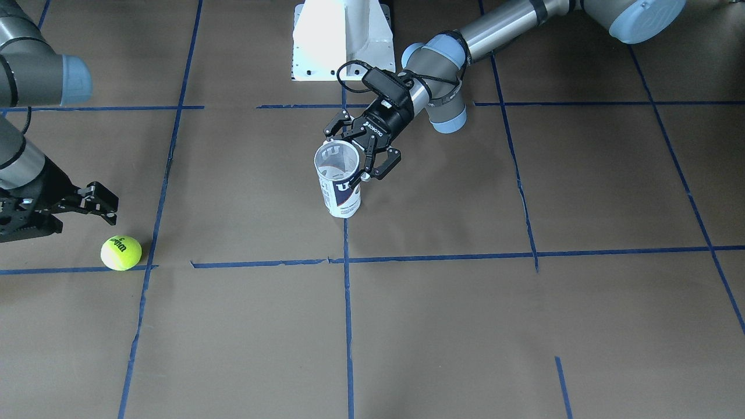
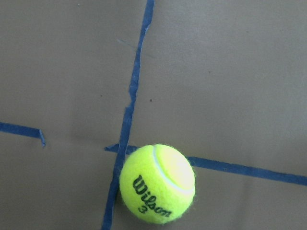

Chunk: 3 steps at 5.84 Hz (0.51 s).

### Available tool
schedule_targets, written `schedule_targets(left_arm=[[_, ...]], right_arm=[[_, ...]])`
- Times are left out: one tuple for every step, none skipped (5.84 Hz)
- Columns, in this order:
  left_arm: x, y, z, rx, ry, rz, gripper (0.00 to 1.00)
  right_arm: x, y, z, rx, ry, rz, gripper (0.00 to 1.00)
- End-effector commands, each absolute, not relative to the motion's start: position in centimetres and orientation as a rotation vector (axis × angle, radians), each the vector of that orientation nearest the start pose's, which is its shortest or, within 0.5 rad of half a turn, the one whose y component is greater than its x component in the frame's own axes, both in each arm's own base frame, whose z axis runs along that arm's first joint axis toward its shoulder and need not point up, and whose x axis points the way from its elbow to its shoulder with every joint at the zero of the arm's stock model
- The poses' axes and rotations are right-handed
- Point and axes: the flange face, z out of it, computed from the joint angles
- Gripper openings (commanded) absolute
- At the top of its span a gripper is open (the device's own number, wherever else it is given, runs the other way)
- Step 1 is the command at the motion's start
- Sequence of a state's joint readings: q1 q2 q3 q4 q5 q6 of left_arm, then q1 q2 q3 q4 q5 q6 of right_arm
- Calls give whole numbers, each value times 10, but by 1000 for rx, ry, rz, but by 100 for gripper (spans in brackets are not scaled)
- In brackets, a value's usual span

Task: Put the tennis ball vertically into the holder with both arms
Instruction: 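Grasp the nearer tennis ball with the right gripper while left holds tube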

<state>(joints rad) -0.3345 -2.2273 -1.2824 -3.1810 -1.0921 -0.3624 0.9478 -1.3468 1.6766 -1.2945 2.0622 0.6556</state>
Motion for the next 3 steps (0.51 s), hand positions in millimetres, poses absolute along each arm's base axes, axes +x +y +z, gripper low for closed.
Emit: schedule_targets(left_arm=[[571, -388, 231, 1550, 1152, 111, 80], [571, -388, 231, 1550, 1152, 111, 80], [572, -388, 232, 1549, 1151, 112, 80]], right_arm=[[-306, -545, 487, 245, -733, -144, 100], [-319, -549, 494, 239, -731, -157, 99], [-325, -553, 499, 250, -720, -161, 99]])
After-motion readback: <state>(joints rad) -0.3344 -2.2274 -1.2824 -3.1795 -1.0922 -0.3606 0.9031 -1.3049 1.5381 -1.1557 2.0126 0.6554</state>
